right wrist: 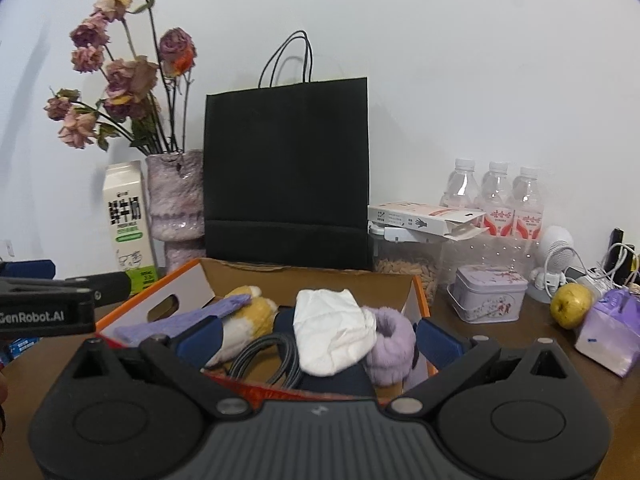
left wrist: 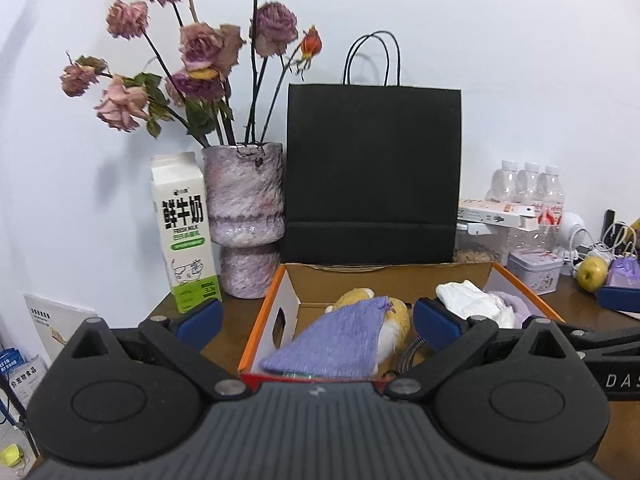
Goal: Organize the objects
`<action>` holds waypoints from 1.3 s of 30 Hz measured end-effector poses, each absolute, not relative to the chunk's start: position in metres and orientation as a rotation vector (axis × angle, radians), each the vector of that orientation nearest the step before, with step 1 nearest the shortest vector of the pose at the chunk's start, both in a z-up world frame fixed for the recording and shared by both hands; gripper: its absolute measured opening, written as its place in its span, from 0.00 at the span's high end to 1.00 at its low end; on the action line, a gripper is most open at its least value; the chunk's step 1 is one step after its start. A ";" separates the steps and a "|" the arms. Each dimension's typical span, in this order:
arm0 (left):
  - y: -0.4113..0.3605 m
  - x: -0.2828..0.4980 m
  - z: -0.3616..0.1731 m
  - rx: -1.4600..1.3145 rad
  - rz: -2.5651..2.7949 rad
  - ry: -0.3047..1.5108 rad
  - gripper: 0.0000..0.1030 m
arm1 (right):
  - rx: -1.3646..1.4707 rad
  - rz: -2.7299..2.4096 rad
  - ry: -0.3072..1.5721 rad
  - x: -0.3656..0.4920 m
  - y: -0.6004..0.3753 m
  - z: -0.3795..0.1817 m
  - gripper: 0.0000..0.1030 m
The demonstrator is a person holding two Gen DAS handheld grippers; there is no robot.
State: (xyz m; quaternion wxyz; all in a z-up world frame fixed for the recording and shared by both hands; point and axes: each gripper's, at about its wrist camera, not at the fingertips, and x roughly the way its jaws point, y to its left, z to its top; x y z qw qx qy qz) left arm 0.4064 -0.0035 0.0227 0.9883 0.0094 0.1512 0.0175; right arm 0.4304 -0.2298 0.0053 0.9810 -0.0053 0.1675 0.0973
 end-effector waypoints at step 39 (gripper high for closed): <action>0.008 0.178 0.029 0.016 -0.004 0.415 0.00 | 0.017 0.225 0.364 0.192 -0.238 0.022 0.00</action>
